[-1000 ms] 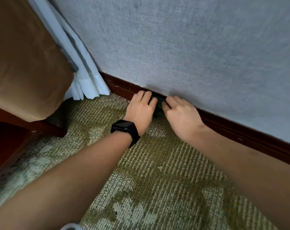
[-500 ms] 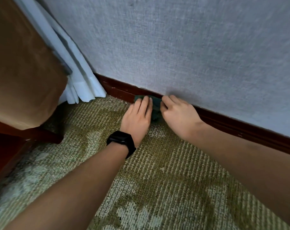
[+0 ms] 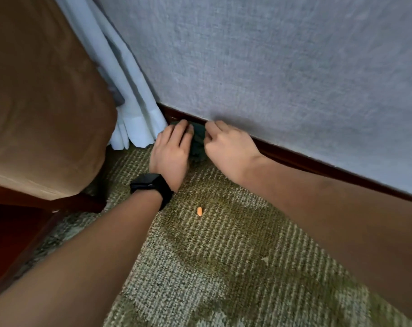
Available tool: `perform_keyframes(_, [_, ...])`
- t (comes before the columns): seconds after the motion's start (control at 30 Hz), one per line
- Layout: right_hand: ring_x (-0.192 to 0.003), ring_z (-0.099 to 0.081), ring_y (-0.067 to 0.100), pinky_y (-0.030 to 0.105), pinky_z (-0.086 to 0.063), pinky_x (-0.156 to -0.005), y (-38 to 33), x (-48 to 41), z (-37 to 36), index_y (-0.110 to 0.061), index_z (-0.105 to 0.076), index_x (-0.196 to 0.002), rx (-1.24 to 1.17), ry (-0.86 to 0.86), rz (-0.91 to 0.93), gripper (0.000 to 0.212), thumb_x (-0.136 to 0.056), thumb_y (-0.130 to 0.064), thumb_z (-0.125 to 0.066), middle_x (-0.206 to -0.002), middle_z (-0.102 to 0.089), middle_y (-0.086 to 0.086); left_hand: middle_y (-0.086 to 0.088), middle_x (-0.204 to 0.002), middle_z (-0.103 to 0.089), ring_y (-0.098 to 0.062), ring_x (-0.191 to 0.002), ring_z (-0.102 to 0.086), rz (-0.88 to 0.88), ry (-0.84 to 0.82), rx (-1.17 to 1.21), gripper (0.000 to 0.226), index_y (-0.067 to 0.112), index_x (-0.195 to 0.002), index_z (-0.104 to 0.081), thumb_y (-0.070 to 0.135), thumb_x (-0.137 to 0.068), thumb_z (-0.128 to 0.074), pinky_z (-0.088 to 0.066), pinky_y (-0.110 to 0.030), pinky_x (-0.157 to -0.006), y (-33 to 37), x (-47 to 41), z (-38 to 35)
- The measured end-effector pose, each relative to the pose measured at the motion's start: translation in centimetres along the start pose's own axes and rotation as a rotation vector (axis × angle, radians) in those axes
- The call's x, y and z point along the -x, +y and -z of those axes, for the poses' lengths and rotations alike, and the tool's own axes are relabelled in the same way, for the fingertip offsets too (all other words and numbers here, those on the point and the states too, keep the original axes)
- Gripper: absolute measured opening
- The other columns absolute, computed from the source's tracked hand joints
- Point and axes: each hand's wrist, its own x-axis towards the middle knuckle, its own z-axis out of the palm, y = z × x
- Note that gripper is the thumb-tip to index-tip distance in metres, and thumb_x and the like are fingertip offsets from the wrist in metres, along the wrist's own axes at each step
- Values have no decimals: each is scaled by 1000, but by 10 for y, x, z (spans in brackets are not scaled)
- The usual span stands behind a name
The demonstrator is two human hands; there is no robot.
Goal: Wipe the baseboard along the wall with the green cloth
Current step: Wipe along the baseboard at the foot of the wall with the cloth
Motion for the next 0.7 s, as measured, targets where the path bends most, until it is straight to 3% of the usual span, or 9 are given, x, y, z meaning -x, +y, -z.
perform_keyframes(0.23, [-123, -35, 29, 36, -36, -96, -13, -23, 0, 2, -49, -125, -2, 4, 22, 35, -94, -3, -34, -132, -40, 16, -31, -122, -54, -46, -103, -56, 120, -51, 130, 45, -15, -110, -59, -22, -66, -58, -48, -50, -89, -15, -5, 2])
perform_keyframes(0.47, [-119, -38, 32, 37, -34, -99, -10, -12, 4, 2, -50, -125, 53, -38, 14, 35, -92, -3, -40, -129, -41, 16, -24, -135, -46, -36, -124, -43, 157, -98, 149, 48, -6, -127, -52, -12, -79, -53, -35, -41, -104, -11, -2, 7])
perform_keyframes(0.53, [-114, -45, 31, 35, -37, -97, -6, 3, 0, 4, -57, -116, 87, -20, 20, 32, -86, -5, -50, -123, -47, 16, -20, -139, -43, -30, -131, -37, 157, -136, 196, 48, -2, -132, -48, -6, -84, -51, -25, -34, -110, 12, 5, 1])
perform_keyframes(0.6, [-93, -60, 25, 29, -48, -80, 4, 23, -5, -1, -71, -91, 145, 76, 46, 25, -69, -12, -72, -101, -63, 11, -19, -142, -40, -28, -135, -32, 179, -149, 252, 49, 0, -136, -43, -4, -87, -48, -19, -29, -113, 37, 15, -4])
perform_keyframes(0.63, [-82, -64, 23, 27, -51, -71, 8, 30, -6, -4, -73, -81, 143, 94, 52, 25, -58, -13, -79, -90, -66, 8, -22, -139, -44, -31, -131, -38, 202, -130, 265, 49, -2, -132, -47, -7, -84, -49, -26, -33, -111, 45, 18, -5])
perform_keyframes(0.7, [-75, -64, 23, 26, -52, -65, 15, 39, -9, -2, -73, -81, 141, 79, 34, 32, -52, -10, -82, -82, -66, 8, -28, -120, -58, -39, -109, -56, 216, -11, 259, 44, -6, -115, -62, -14, -72, -55, -46, -44, -93, 51, 20, 0])
